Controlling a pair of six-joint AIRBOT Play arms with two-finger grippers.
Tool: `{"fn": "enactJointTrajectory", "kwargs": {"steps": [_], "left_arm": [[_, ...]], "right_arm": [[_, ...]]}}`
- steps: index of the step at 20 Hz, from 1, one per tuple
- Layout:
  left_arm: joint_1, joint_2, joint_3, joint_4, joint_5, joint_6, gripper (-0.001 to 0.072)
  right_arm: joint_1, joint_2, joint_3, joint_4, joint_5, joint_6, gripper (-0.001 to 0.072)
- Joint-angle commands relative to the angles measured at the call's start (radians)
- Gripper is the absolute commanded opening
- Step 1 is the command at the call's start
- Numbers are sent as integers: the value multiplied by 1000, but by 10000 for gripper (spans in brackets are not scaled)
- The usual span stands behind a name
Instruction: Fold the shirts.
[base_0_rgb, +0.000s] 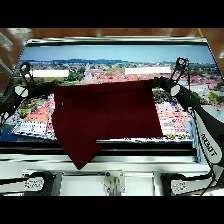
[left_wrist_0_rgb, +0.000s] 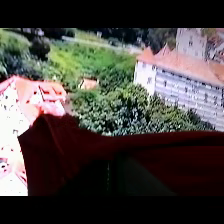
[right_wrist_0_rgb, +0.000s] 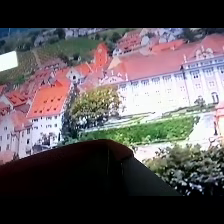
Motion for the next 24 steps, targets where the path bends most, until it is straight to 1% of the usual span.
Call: {"fn": "enactJointTrajectory", "kwargs": {"steps": [1, 4, 8, 10, 12, 15, 18, 19, 20, 21, 22, 24], "left_arm": [[10, -45, 0, -1, -171, -14, 39], [11, -40, 0, 2, -251, -15, 39], [12, -39, 9, 7, -511, -19, 38], [12, -45, 8, 13, -597, -28, 38], [15, -58, 8, 40, -622, -79, 39], [17, -84, 9, 110, -625, -151, 38], [26, -101, 9, 115, -626, -185, 48], [28, -100, 12, 115, -632, -185, 199], [33, -100, 26, 116, -660, -184, 488], [43, -99, 47, 117, -698, -183, 672], [64, -97, 79, 121, -753, -183, 673], [119, -77, 142, 127, -866, -174, 673]], "right_arm": [[2, -15, 5, 2, 100, 3, 62], [-11, -14, 5, 1, 163, 10, 62], [-72, -8, 6, 2, 399, 35, 62], [-87, -9, 5, -13, 507, 36, 61], [-87, -16, 5, -40, 549, 36, 62], [-84, -38, 5, -35, 577, 83, 62], [-84, -57, 5, -35, 593, 93, 63], [-84, -55, 5, -32, 587, 93, 102], [-88, -49, 6, -29, 576, 93, 292], [-97, -34, 13, -31, 583, 90, 513], [-112, -8, 24, -45, 599, 82, 530], [-158, 61, 52, -106, 653, 71, 530]]}}
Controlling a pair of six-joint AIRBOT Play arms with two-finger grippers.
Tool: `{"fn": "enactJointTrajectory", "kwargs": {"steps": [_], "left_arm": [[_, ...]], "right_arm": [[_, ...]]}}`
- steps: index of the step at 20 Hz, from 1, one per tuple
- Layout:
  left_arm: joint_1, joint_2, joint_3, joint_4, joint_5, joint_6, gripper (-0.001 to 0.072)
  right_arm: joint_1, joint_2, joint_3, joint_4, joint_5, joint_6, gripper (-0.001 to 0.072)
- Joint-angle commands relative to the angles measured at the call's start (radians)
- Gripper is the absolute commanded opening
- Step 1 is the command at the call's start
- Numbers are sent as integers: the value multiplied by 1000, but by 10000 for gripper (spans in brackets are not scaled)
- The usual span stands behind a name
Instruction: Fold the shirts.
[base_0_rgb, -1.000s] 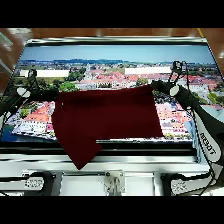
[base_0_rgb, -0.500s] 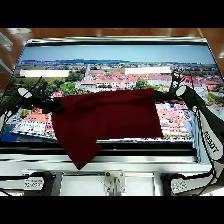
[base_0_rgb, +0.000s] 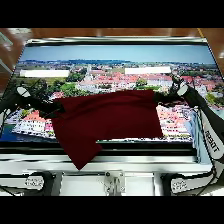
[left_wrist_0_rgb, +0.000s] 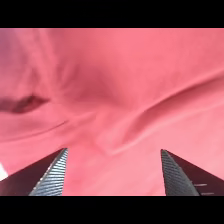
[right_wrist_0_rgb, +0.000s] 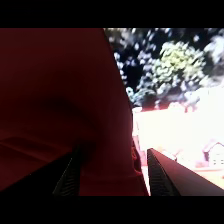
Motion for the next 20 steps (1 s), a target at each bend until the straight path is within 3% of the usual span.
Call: {"fn": "enactJointTrajectory", "kwargs": {"steps": [1, 4, 7, 9, 13, 20], "left_arm": [[80, 37, 74, 11, -187, 17, 673], [172, 163, -13, 21, -243, 59, 669], [232, 298, -276, 18, -218, 90, 671], [246, 354, -451, 1, -169, 126, 669], [238, 366, -620, -117, -74, 161, 667], [100, 366, -722, -195, 73, 173, 653]], "right_arm": [[-75, 103, 34, -100, 104, -14, 530], [-232, 193, 34, -161, 395, -83, 530], [-381, 197, -40, -72, 633, -199, 531], [-438, 197, -129, 52, 632, -228, 636], [-424, 197, -245, 176, 519, -243, 636], [-331, 197, -256, 182, 436, -243, 636]]}}
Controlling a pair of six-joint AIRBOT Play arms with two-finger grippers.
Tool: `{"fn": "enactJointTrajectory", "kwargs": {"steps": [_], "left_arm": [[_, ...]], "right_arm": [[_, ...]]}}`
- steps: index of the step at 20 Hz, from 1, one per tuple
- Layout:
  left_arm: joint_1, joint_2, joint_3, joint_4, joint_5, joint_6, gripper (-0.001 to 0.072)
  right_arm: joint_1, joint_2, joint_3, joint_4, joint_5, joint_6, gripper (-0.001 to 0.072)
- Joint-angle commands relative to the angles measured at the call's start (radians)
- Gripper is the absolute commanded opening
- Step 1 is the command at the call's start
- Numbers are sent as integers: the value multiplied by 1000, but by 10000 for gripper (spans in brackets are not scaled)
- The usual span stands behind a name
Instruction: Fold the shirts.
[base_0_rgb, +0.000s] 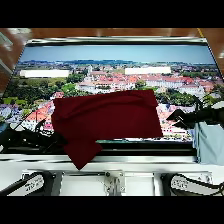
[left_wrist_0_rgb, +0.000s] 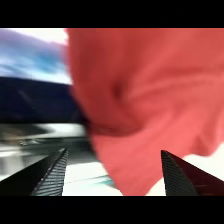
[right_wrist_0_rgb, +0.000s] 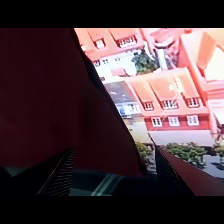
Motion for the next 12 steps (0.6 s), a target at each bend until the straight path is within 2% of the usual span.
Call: {"fn": "enactJointTrajectory", "kwargs": {"steps": [1, 2, 4, 5, 6, 8, 10, 12], "left_arm": [[-74, 2, -40, -61, 118, 5, 534], [-90, 2, -40, -66, 143, -13, 376], [-108, 3, -39, -66, 154, -29, 147], [-108, 3, -39, -66, 143, -14, 64], [-107, 4, -39, -66, 127, 5, 39], [-105, 10, -38, -65, 106, 20, 39], [-105, 27, -36, -66, 95, 51, 39], [-105, 49, -36, -66, 90, 60, 39]], "right_arm": [[40, 1, -9, 18, -24, -5, 636], [50, 1, -9, 17, -24, -5, 636], [61, 1, -9, 14, -16, -3, 636], [61, 1, -9, -9, 0, -1, 636], [61, 1, -9, -47, 21, 1, 637], [52, 0, -16, -121, 66, 24, 637], [50, 0, -48, -117, 96, 22, 637], [53, 0, -90, -104, 61, 21, 637]]}}
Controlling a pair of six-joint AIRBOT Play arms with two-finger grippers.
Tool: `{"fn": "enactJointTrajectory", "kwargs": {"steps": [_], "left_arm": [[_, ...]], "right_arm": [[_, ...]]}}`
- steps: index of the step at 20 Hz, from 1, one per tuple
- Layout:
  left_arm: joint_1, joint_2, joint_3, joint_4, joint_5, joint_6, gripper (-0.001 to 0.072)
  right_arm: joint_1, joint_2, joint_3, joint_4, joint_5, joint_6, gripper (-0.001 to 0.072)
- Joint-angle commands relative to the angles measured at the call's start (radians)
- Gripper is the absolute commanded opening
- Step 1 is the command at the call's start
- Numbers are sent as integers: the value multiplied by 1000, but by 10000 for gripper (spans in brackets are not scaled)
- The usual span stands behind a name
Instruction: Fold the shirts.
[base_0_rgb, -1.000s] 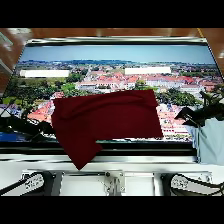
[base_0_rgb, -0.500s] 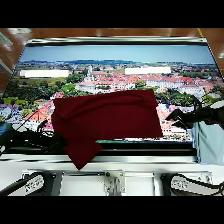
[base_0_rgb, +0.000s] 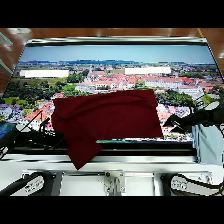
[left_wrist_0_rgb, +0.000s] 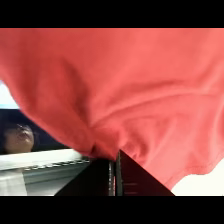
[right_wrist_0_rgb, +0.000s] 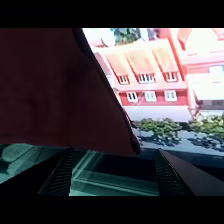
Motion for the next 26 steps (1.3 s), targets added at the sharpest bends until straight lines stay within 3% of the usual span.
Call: {"fn": "enactJointTrajectory", "kwargs": {"steps": [1, 7, 11, 12, 14, 15, 18, 21, 26], "left_arm": [[-2, 32, 0, -4, -13, 27, 39], [-2, 53, 0, -4, -13, 26, 39], [-2, 53, 0, -4, -13, 26, 39], [-2, 53, 0, -4, -13, 26, 39], [-2, 53, 7, -2, -13, 27, 39], [-2, 58, 26, 6, -12, 27, 38], [8, 101, 148, 16, -10, 79, 39], [47, 103, 332, 16, -12, 34, 39], [24, -88, 560, 11, -13, 17, 38]], "right_arm": [[3, 0, -61, 8, -29, 7, 637], [3, -2, -151, 159, -171, 6, 636], [52, -81, -162, 171, -164, -3, 635], [78, -97, -161, 181, -172, -20, 565], [120, -96, -138, 177, -198, -34, 143], [126, -87, -114, 180, -194, -45, 67], [127, -27, -3, 181, -182, -86, 62], [131, -1, 113, 210, -191, -71, 62], [273, -49, 206, 202, -453, -5, 61]]}}
